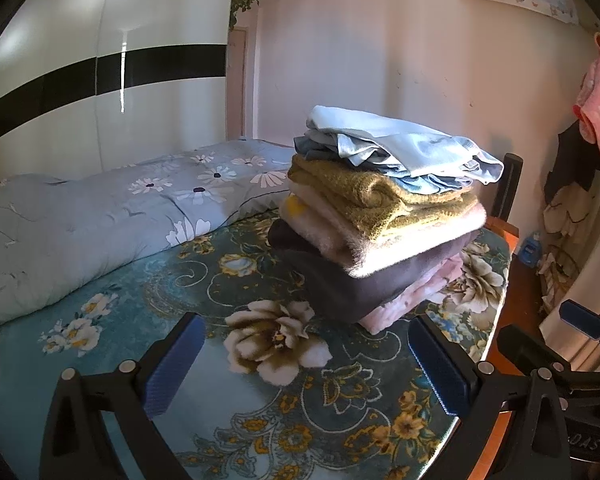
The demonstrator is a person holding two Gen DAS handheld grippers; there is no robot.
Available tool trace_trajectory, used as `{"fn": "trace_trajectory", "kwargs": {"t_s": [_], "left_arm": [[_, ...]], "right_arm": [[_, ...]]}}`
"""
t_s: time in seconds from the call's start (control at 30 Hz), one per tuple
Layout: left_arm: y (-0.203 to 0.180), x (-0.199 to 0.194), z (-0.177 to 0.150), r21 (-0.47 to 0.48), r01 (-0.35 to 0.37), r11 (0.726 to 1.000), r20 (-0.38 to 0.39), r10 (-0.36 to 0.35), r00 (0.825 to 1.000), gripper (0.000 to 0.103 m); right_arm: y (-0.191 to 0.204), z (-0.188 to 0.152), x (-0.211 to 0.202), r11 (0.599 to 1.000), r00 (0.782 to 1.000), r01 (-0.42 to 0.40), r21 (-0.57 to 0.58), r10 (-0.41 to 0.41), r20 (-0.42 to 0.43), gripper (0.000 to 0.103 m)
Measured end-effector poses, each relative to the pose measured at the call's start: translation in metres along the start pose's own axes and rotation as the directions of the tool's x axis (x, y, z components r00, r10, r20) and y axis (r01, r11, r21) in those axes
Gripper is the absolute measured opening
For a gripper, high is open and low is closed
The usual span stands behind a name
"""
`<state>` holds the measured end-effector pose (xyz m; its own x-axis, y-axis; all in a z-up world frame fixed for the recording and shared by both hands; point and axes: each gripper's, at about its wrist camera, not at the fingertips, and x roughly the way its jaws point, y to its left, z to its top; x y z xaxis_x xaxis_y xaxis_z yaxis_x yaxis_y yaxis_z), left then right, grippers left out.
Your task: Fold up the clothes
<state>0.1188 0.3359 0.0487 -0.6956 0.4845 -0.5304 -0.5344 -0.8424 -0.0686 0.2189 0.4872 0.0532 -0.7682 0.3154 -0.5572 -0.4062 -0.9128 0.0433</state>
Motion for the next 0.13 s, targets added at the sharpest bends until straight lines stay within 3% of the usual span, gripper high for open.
{"fn": "trace_trajectory", "kwargs": {"t_s": [0.13], "left_arm": [[-0.0003,-0.0024,0.0000,0.006,-0.007,1.000,0.010,0.007,1.000,0.103]], "right_arm": [[0.0012,-0.0001,-0.0021,1.000,1.000,0.006,-0.001,-0.006,-0.001,0.103]]}}
